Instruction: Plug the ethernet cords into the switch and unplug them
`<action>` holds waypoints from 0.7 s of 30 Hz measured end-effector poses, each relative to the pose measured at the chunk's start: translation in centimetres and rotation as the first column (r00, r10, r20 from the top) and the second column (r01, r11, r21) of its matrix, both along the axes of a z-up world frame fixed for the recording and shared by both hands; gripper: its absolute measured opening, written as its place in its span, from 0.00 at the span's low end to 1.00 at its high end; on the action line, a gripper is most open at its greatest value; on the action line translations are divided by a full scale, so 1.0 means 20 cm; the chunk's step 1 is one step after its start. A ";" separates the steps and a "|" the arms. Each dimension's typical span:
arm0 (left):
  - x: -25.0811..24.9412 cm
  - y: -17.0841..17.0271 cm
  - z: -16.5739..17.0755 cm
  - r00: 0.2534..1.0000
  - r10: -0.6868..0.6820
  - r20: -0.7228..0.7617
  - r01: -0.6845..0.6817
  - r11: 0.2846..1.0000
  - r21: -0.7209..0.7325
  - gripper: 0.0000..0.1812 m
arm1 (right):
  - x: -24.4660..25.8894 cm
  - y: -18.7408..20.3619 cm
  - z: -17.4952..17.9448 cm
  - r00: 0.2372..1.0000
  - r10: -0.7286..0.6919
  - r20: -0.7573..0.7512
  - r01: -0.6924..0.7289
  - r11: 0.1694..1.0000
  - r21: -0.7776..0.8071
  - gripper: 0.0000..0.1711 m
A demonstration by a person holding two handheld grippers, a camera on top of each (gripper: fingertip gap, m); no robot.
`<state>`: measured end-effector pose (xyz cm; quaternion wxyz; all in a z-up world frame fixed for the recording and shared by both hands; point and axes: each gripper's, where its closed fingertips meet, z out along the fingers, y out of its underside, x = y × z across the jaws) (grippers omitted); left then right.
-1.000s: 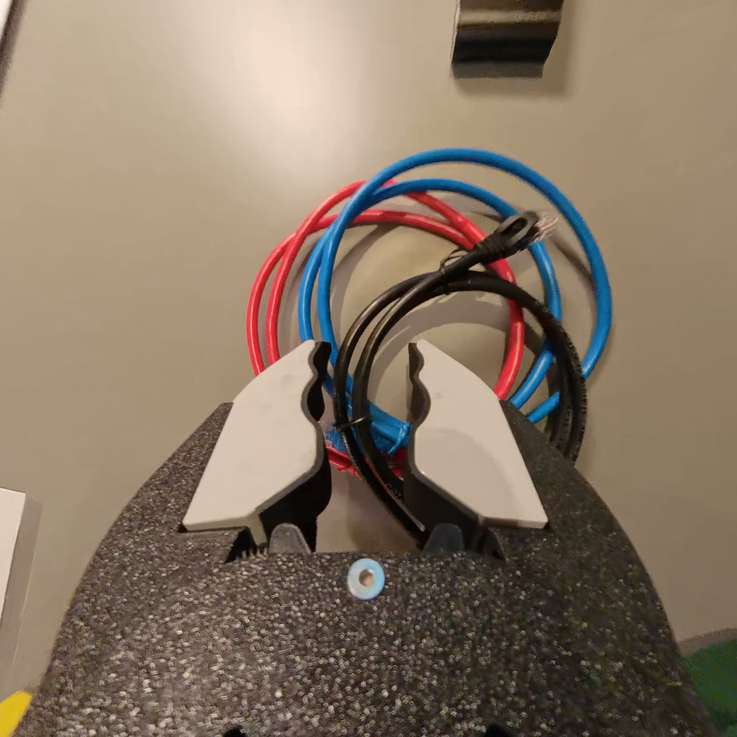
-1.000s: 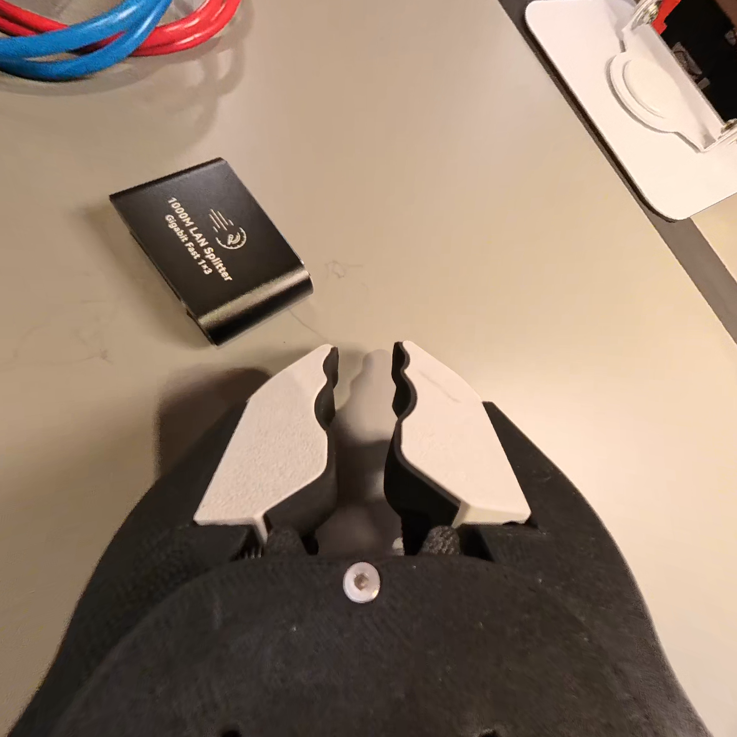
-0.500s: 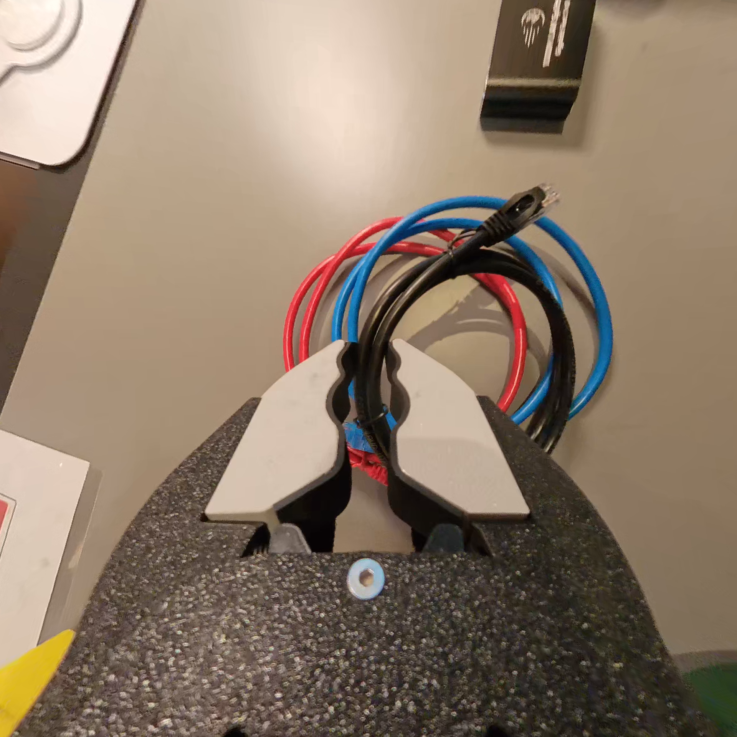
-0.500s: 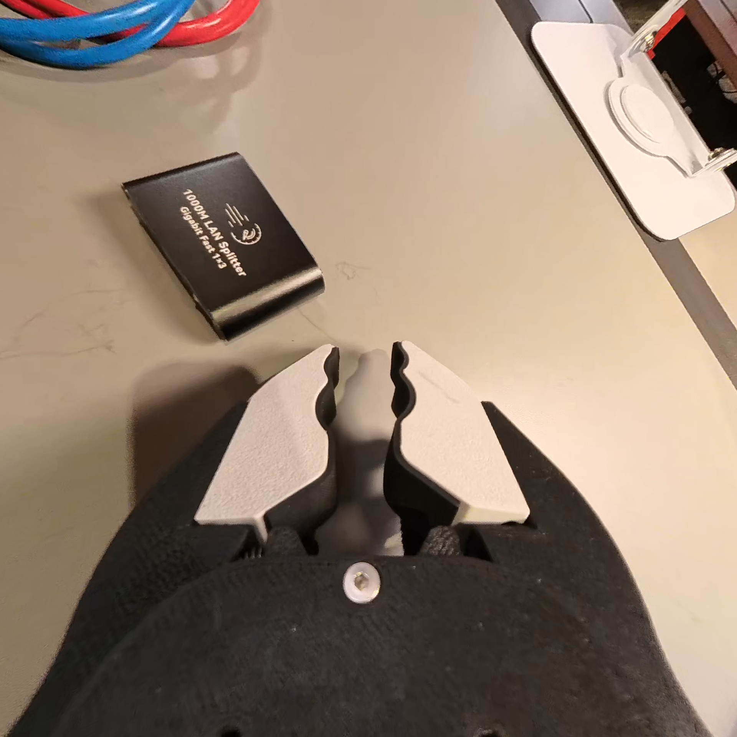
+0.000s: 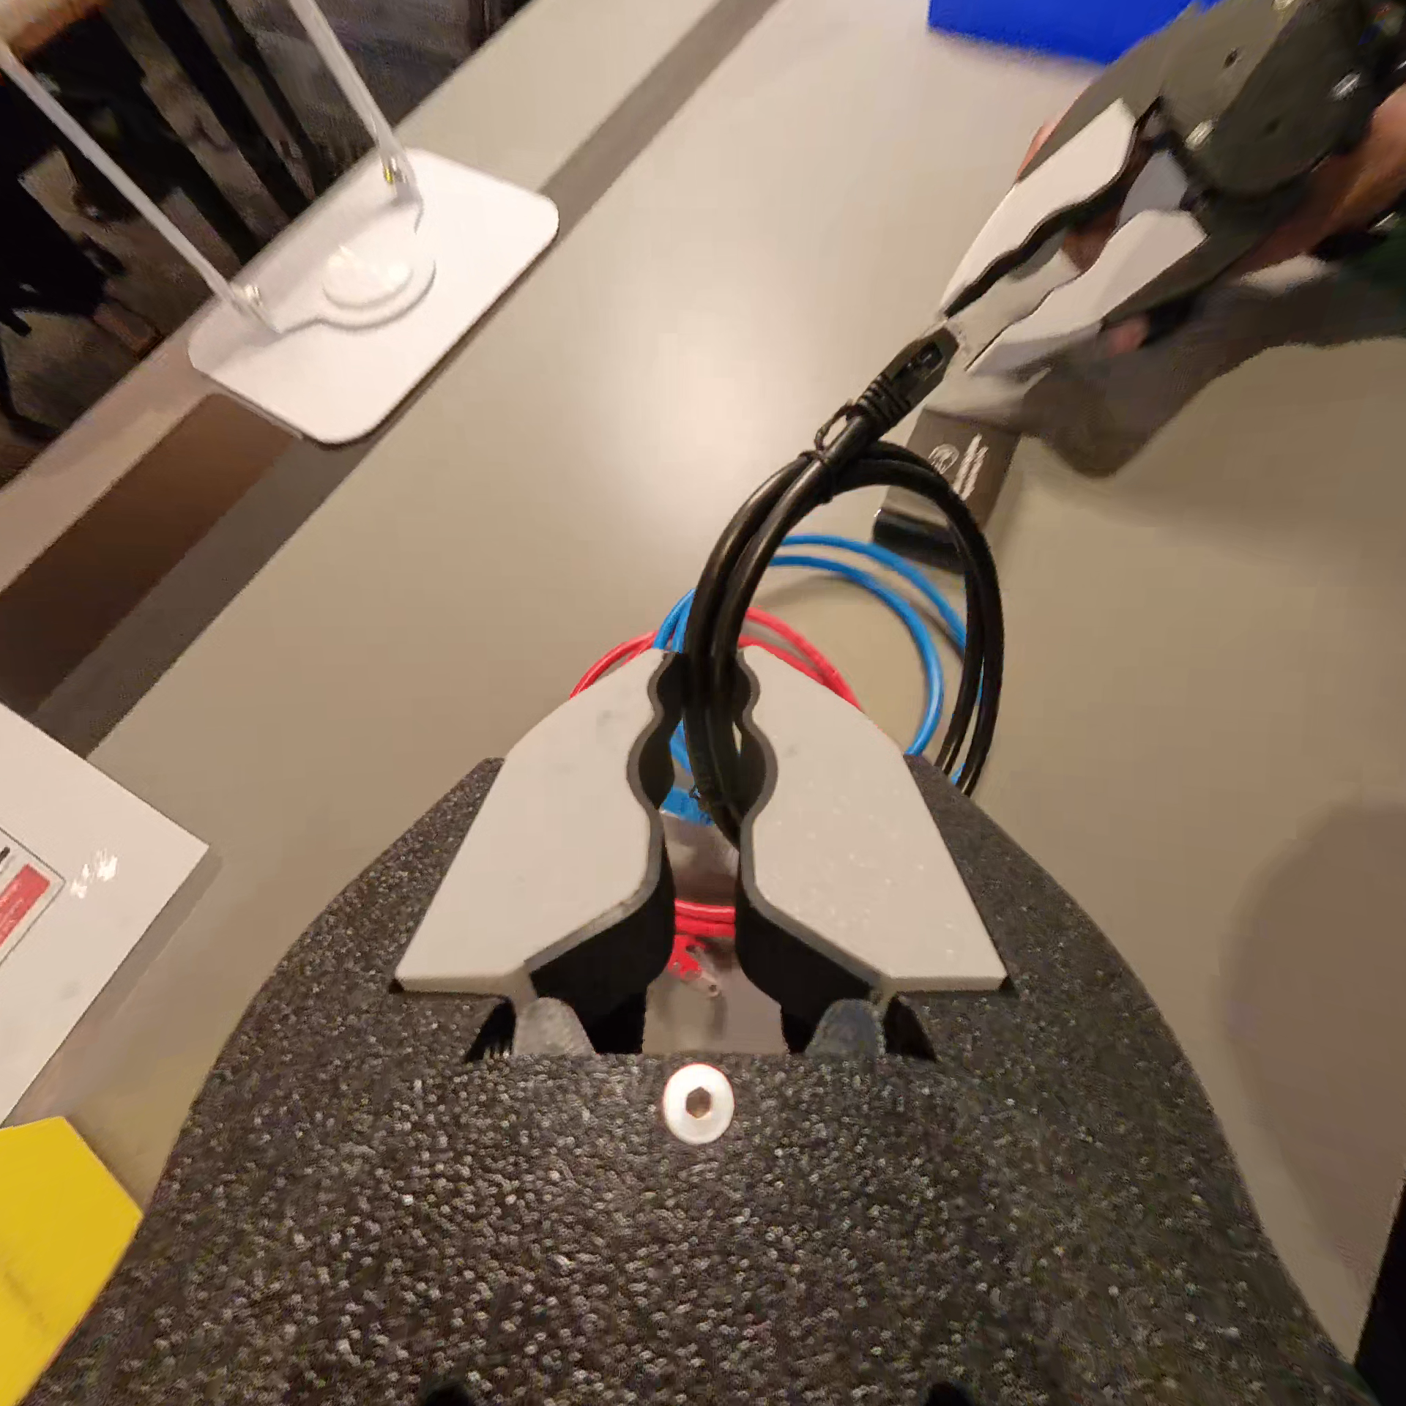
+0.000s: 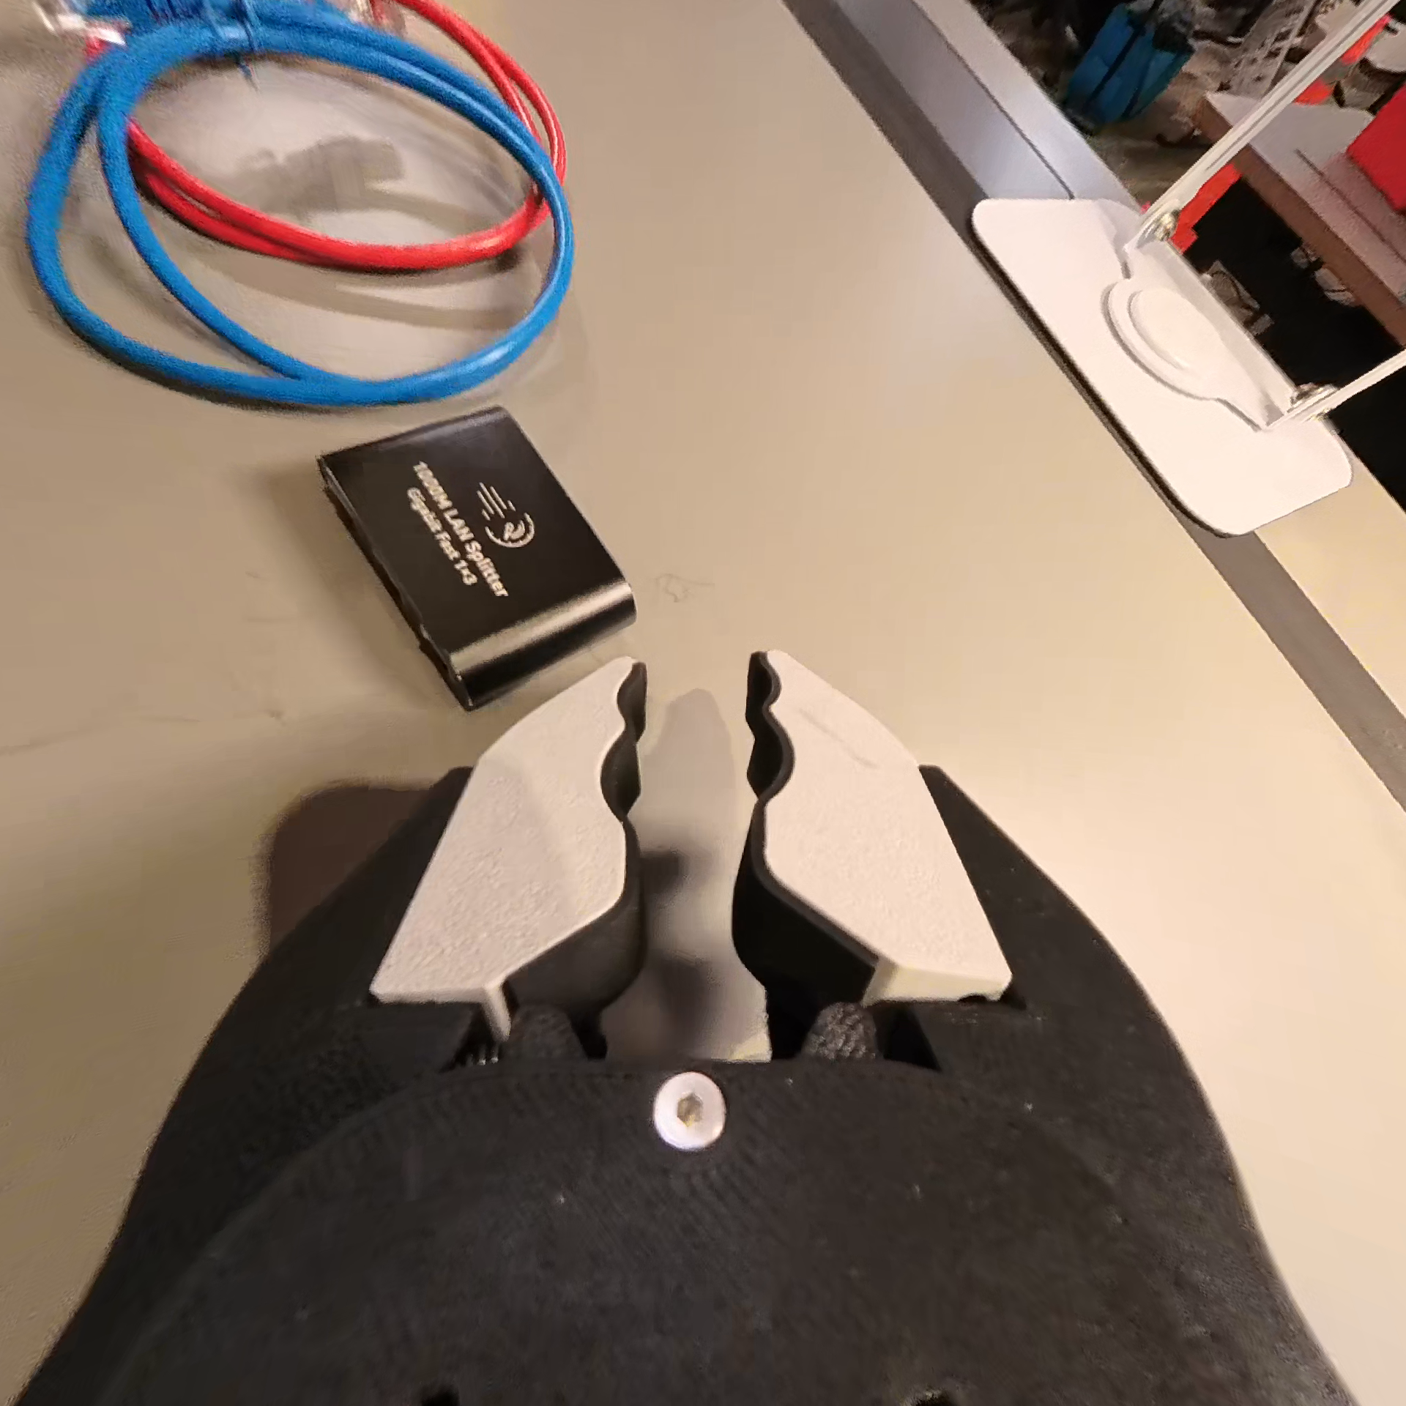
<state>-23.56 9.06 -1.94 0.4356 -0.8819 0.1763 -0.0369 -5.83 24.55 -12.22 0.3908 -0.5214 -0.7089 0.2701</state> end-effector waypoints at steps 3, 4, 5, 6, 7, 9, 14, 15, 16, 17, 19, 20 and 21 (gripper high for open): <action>0.09 -0.02 0.08 0.998 -0.046 0.039 0.044 0.998 0.055 0.07 | -0.01 -0.02 0.05 0.999 0.007 -0.041 -0.008 1.000 -0.016 0.15; 0.14 -0.02 0.09 0.994 -0.082 0.070 0.078 0.995 0.058 0.07 | -0.02 -0.03 0.06 0.998 0.017 -0.060 -0.018 1.000 -0.020 0.15; 0.19 -0.01 0.08 0.986 -0.124 0.115 0.119 0.991 0.057 0.07 | -0.03 -0.05 0.09 0.996 0.032 -0.082 -0.034 0.999 -0.024 0.15; 0.26 0.01 0.06 0.971 -0.166 0.171 0.160 0.986 0.051 0.07 | -0.03 -0.07 0.11 0.993 0.054 -0.106 -0.057 0.998 -0.030 0.15; 0.33 0.03 0.02 0.953 -0.198 0.231 0.194 0.980 0.039 0.07 | -0.03 -0.11 0.14 0.988 0.082 -0.129 -0.088 0.995 -0.039 0.15; 0.44 0.10 -0.07 0.917 -0.210 0.340 0.220 0.975 0.010 0.07 | -0.02 -0.18 0.18 0.972 0.155 -0.174 -0.169 0.983 -0.070 0.16; 0.57 0.26 -0.34 0.912 -0.094 0.400 0.136 0.988 -0.078 0.07 | 0.02 -0.26 0.22 0.936 0.269 -0.226 -0.289 0.955 -0.061 0.23; 0.59 0.28 -0.37 0.915 -0.083 0.396 0.127 0.988 -0.086 0.07 | 0.03 -0.25 0.22 0.936 0.271 -0.225 -0.290 0.956 -0.054 0.26; 0.62 0.29 -0.39 0.916 -0.076 0.394 0.121 0.988 -0.091 0.07 | 0.04 -0.24 0.21 0.937 0.270 -0.224 -0.288 0.956 -0.052 0.26; 0.64 0.29 -0.40 0.918 -0.073 0.389 0.119 0.988 -0.094 0.07 | 0.04 -0.23 0.21 0.937 0.269 -0.223 -0.287 0.956 -0.054 0.27; 0.66 0.31 -0.42 0.929 -0.061 0.364 0.100 0.991 -0.088 0.07 | 0.06 -0.23 0.22 0.931 0.282 -0.234 -0.305 0.950 -0.068 0.26; 0.66 0.32 -0.43 0.937 -0.055 0.345 0.090 0.992 -0.084 0.07 | 0.07 -0.23 0.23 0.926 0.290 -0.240 -0.316 0.946 -0.077 0.25; 0.66 0.32 -0.43 0.944 -0.053 0.327 0.084 0.993 -0.082 0.07 | 0.08 -0.23 0.23 0.922 0.300 -0.246 -0.329 0.940 -0.086 0.24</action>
